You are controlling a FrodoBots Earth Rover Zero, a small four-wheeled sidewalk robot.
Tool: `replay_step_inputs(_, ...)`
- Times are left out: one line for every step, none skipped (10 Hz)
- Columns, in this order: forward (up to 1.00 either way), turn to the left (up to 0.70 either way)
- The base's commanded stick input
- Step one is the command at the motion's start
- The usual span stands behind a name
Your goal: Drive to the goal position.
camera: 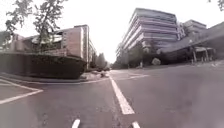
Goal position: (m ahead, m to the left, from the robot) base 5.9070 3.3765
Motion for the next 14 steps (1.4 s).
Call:
replay_step_inputs(0.7, 0.0)
replay_step_inputs(0.7, 0.0)
replay_step_inputs(0.7, 0.0)
replay_step_inputs(0.7, 0.0)
replay_step_inputs(0.7, 0.0)
replay_step_inputs(0.7, 0.0)
replay_step_inputs(0.7, 0.0)
replay_step_inputs(0.7, 0.0)
replay_step_inputs(0.7, 0.0)
replay_step_inputs(0.7, 0.0)
replay_step_inputs(0.7, 0.0)
replay_step_inputs(0.7, 0.0)
replay_step_inputs(0.7, 0.0)
replay_step_inputs(0.7, 0.0)
